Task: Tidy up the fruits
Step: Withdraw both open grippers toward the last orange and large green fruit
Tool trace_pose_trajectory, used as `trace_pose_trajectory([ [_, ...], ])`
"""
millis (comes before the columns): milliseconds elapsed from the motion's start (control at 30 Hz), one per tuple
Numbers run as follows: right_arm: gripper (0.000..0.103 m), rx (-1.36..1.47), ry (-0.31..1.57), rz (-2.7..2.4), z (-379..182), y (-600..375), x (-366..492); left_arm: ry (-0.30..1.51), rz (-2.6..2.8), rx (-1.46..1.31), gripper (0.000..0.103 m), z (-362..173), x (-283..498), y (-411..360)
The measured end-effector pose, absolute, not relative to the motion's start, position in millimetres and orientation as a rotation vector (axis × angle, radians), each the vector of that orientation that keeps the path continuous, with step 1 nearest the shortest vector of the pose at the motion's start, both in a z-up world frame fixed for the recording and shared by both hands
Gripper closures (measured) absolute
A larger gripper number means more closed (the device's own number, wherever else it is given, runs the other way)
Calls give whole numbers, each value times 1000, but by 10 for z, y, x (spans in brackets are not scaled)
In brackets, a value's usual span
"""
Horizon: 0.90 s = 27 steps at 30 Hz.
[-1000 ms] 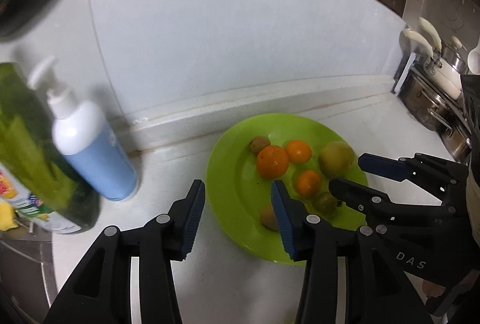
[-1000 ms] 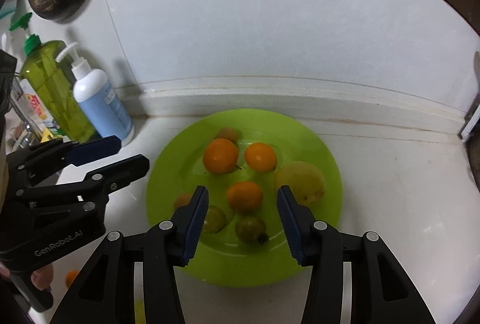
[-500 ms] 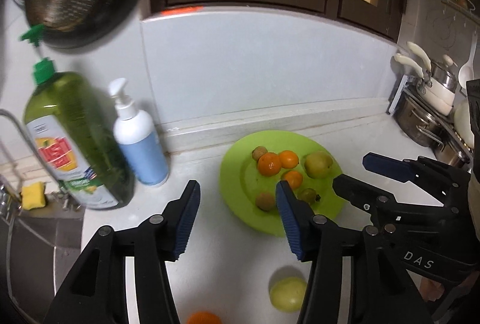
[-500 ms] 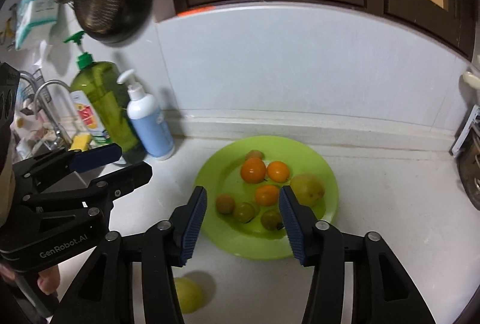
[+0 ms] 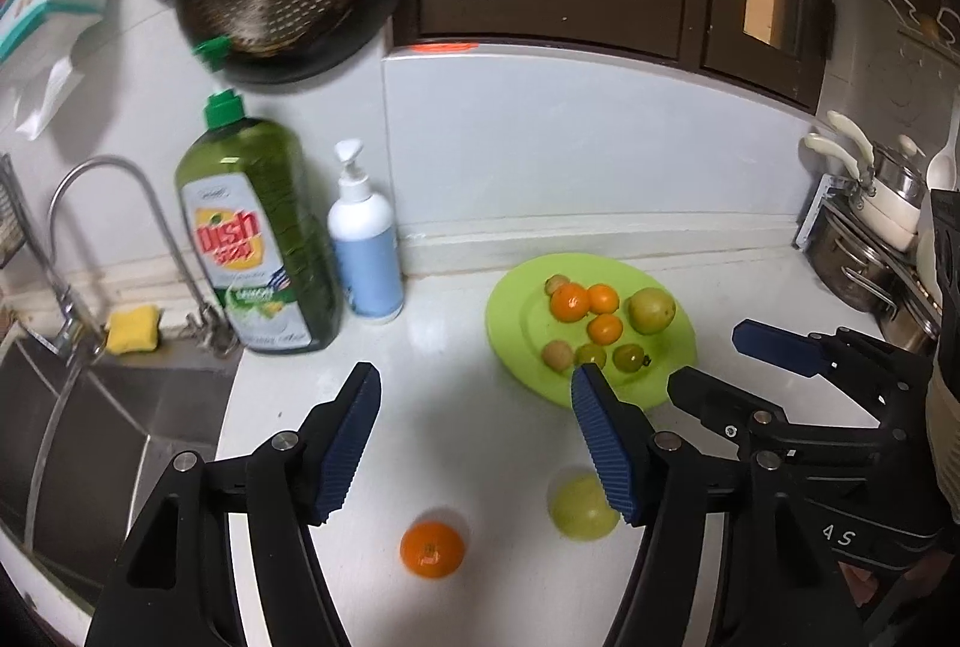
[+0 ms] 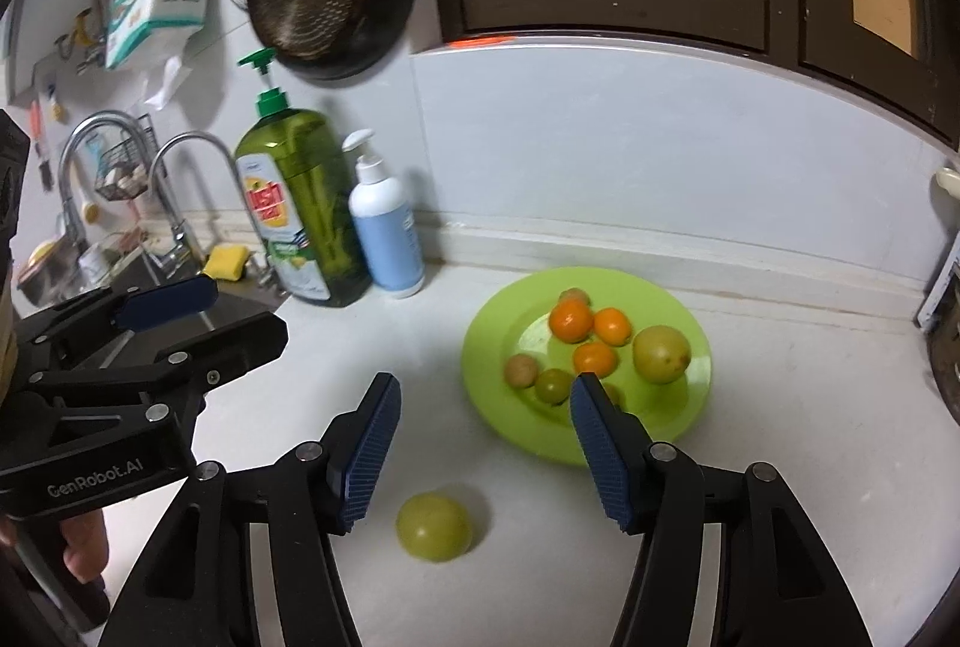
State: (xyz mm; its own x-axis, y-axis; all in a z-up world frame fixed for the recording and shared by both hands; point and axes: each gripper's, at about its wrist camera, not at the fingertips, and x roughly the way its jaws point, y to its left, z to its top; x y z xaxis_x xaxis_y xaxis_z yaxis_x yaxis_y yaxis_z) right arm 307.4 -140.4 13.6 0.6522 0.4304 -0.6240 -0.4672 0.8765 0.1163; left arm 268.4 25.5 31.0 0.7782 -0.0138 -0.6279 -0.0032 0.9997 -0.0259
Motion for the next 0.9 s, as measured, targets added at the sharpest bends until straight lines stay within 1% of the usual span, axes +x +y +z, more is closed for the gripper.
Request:
trace_pose_trajectory([
  [233,43,-63,694,503,96,-1349,2845,705,-15,-24,33,203,2470,375],
  [367,43,-57,711,484,37,-1281,2759,728,-35,-25,33,102,2398,487],
  [567,43,-59,769,465,-173,-1105,2610,748,-53,21,28,-88,2296,628],
  [733,39,-61,813,457,-354,-979,2506,789,-103,2,28,-285,2249,717],
  [900,39,-64,827,413,-495,-943,2454,795,-123,12,27,-451,2204,754],
])
